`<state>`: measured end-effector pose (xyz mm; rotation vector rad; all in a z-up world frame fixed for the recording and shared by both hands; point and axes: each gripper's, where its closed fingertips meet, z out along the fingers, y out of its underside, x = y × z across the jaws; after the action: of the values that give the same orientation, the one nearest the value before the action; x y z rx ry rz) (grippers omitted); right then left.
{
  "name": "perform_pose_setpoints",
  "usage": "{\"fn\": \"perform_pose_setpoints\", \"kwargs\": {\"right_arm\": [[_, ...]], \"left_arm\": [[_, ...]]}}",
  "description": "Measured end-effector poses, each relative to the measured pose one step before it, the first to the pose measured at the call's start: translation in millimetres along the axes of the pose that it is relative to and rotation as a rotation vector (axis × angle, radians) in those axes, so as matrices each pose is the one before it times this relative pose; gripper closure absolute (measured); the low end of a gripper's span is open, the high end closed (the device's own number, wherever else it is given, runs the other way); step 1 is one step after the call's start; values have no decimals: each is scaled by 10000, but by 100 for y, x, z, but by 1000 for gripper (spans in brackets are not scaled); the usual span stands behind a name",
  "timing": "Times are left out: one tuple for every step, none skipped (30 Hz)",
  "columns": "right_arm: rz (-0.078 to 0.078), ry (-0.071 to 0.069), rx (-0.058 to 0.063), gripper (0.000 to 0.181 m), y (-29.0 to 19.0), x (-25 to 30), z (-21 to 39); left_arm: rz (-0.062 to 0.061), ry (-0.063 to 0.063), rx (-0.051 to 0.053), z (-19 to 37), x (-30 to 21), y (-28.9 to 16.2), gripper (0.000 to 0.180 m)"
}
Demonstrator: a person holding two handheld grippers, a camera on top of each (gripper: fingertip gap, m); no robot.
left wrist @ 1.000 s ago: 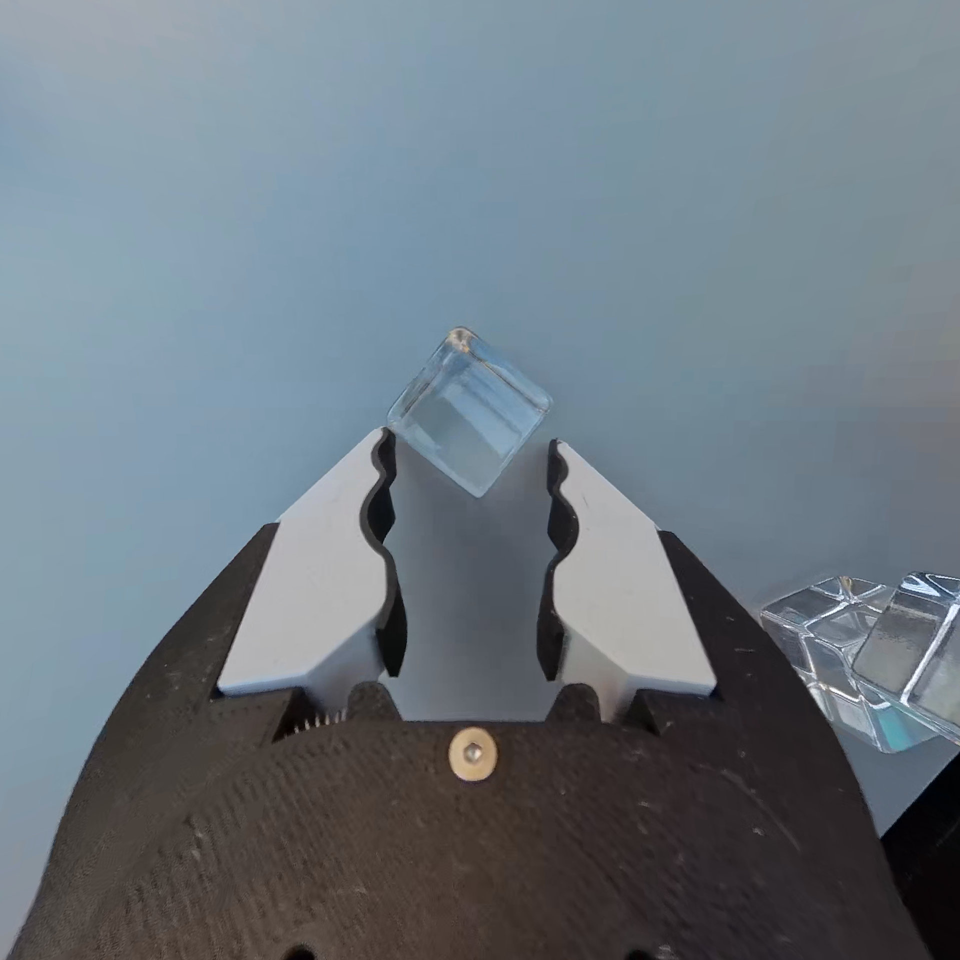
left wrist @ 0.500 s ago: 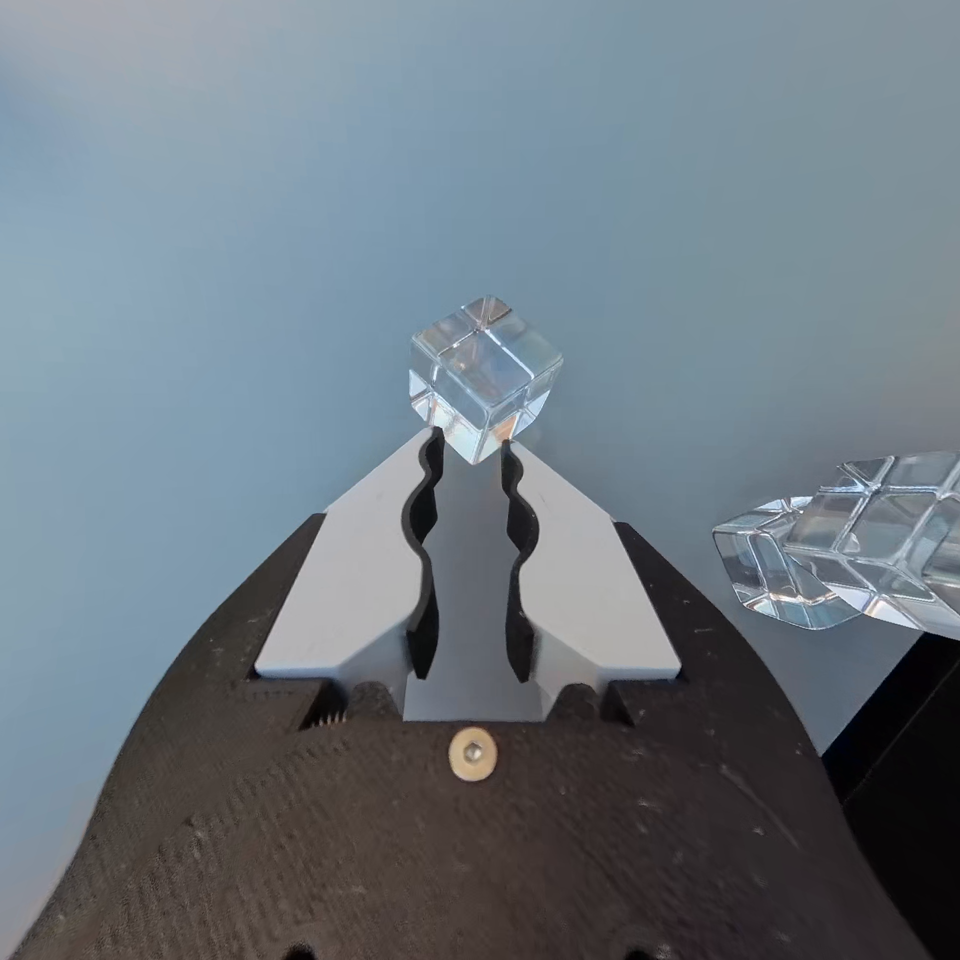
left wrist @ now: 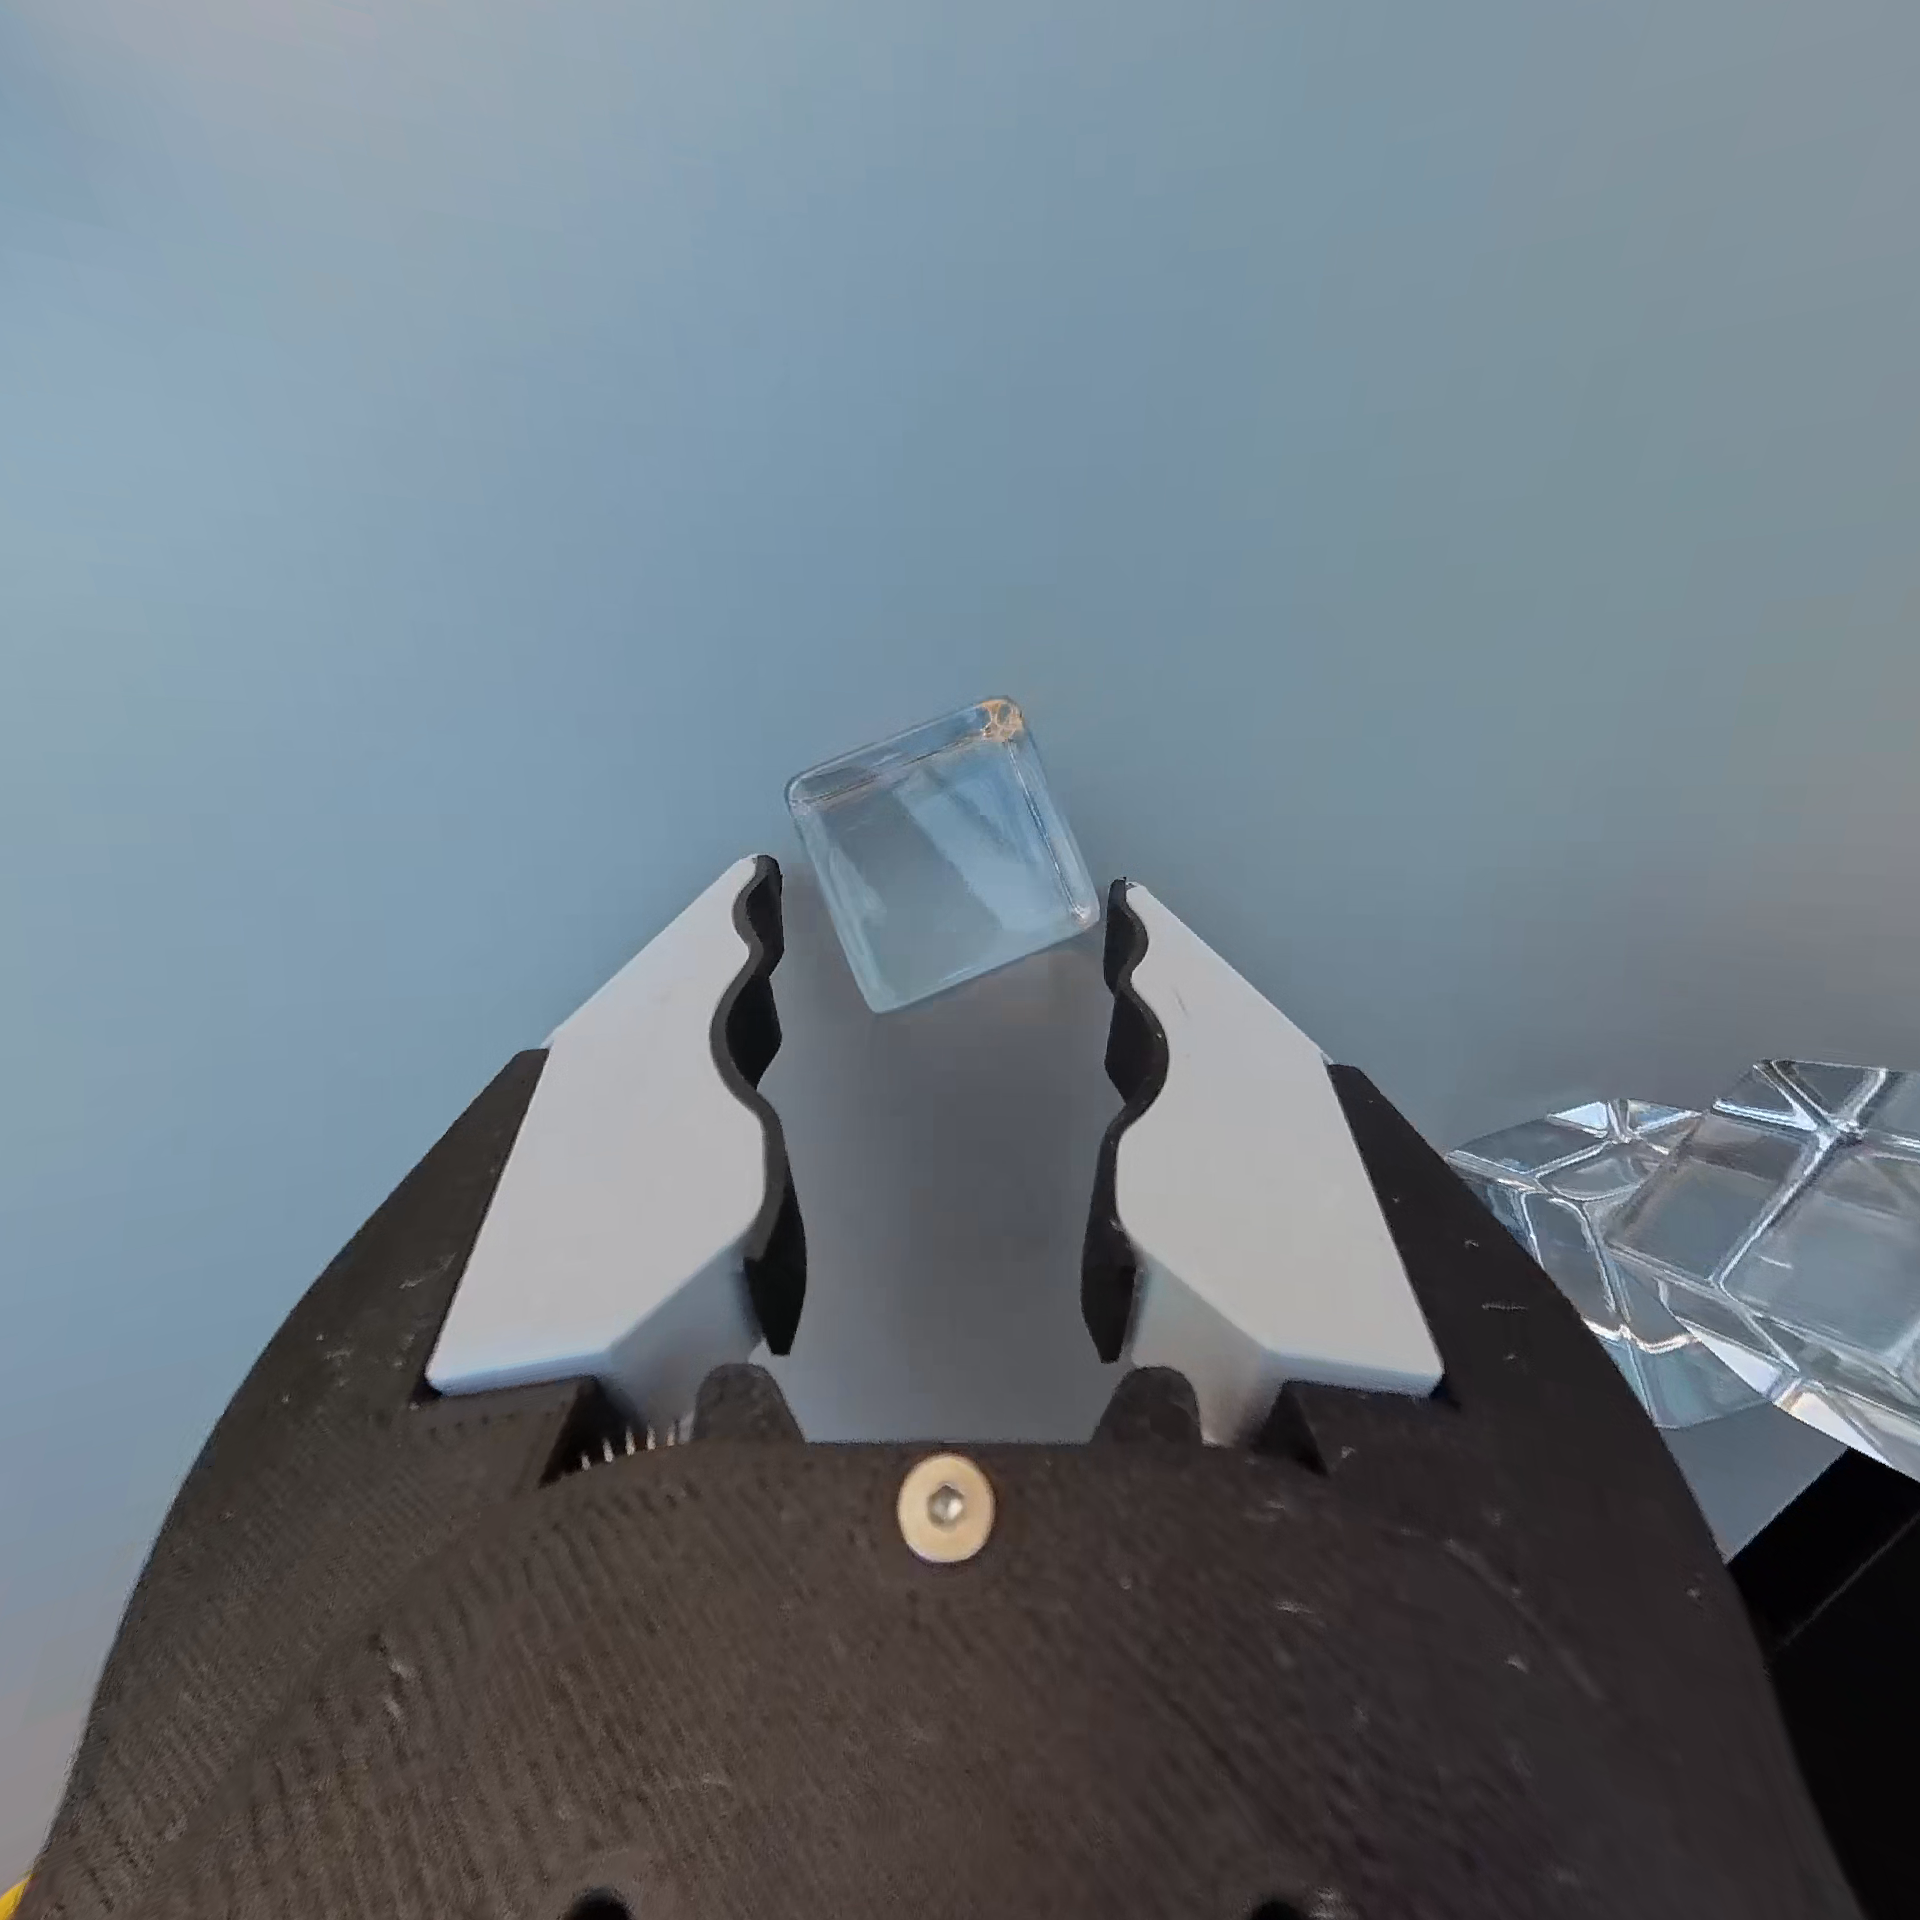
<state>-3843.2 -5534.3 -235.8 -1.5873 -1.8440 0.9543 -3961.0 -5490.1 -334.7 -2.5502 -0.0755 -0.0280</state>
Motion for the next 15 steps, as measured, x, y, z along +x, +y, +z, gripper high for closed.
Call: {"fn": "perform_pose_setpoints", "kwargs": {"right_arm": [[41,53,-32,124,90,142,-204],[20,70,-27,124,83,145,-244],[15,82,-9,124,55,172,-260],[40,77,13,124,36,154,-275],[87,59,37,124,13,139,-257],[132,40,63,125,17,110,-247],[158,25,81,125,-3,76,-215],[161,16,81,125,1,47,-192],[141,17,67,125,30,9,-161],[103,28,51,126,29,4,-156],[67,38,41,126,27,-22,-131],[47,37,32,126,13,-59,-127],[39,34,29,126,-4,-67,-133],[31,38,33,127,-32,-77,-131],[25,46,35,127,-37,-53,-145]], "left_arm": [[-10,39,-65,212,91,85,121],[-110,81,114,30,70,-151,130],[-150,110,47,-2,58,-55,132],[-84,82,27,-42,11,-7,132],[-28,68,9,-63,-9,53,132],[-3,33,-6,-82,-49,107,132],[24,15,-13,-118,-42,134,132],[40,19,-7,-147,-31,177,132],[30,8,27,-197,-18,152,133],[27,-12,78,-284,-16,84,133],[25,-7,118,-386,21,-15,133],[13,-1,130,-454,48,-104,134],[22,9,117,-536,73,-146,135],[67,23,129,-635,122,-236,136],[109,9,177,-726,145,-357,137]]}}
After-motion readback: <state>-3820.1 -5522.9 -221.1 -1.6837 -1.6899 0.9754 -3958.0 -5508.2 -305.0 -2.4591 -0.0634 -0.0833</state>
